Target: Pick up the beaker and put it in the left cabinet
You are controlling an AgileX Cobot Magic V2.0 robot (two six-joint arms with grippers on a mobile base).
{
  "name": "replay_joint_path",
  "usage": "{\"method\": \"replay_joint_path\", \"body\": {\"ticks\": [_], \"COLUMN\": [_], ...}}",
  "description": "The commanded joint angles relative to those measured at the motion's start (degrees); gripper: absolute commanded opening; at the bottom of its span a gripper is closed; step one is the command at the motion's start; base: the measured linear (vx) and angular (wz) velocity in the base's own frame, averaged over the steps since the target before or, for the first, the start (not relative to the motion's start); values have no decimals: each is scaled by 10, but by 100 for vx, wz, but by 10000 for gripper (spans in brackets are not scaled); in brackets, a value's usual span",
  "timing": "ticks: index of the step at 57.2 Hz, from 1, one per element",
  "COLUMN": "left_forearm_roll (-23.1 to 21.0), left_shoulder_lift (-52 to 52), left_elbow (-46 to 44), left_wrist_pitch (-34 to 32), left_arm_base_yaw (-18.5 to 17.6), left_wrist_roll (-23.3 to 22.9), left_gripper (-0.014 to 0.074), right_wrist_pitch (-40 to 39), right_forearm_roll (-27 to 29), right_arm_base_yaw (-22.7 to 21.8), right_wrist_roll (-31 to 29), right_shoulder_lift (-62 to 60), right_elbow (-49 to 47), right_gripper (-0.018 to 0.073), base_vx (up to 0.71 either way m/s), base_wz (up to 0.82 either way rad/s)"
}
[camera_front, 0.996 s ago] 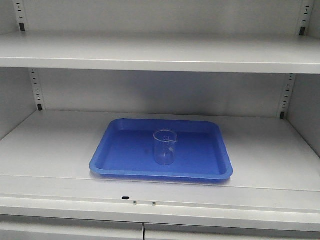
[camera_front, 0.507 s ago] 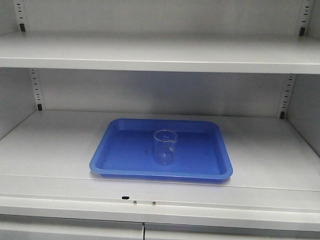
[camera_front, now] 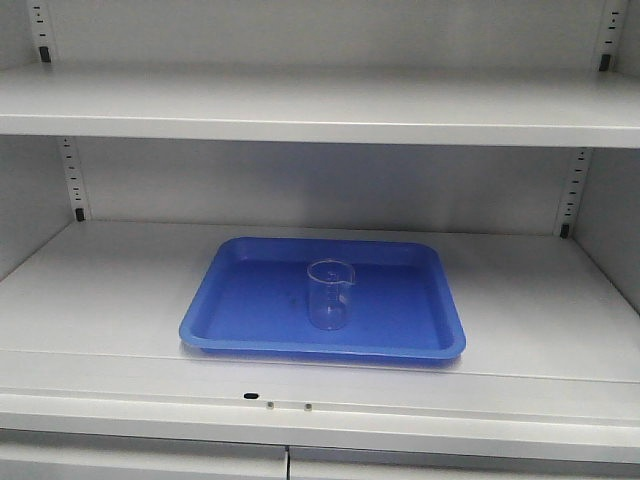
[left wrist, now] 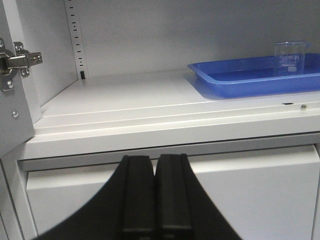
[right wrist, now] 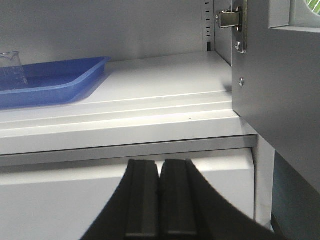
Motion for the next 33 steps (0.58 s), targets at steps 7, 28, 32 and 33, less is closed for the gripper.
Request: {"method": "replay_joint_path", "body": {"ticks": [7, 28, 32, 33], "left_forearm_roll": [-4, -4, -4, -4], "left_shoulder_lift": [-11, -11, -11, -11], "left_elbow": [9, 9, 9, 9], "left_wrist_pitch": [-48, -48, -48, -48], "left_arm_base_yaw": [-1, -1, -1, -1], "left_wrist_roll": [-2, -2, -2, -2], "left_gripper": [1, 1, 1, 1], "right_wrist_pitch": [-46, -44, -44, -44], "right_forearm_roll": [-5, -5, -5, -5], "right_arm_base_yaw": [-3, -3, -3, -3], "right_wrist_roll": [0, 0, 0, 0], "right_shoulder_lift": [-6, -6, -6, -6], "right_elbow": [4, 4, 4, 4], "right_gripper": [-9, -9, -9, -9], "base_vx": [0, 0, 0, 0], "base_wz": [0, 0, 0, 0]}}
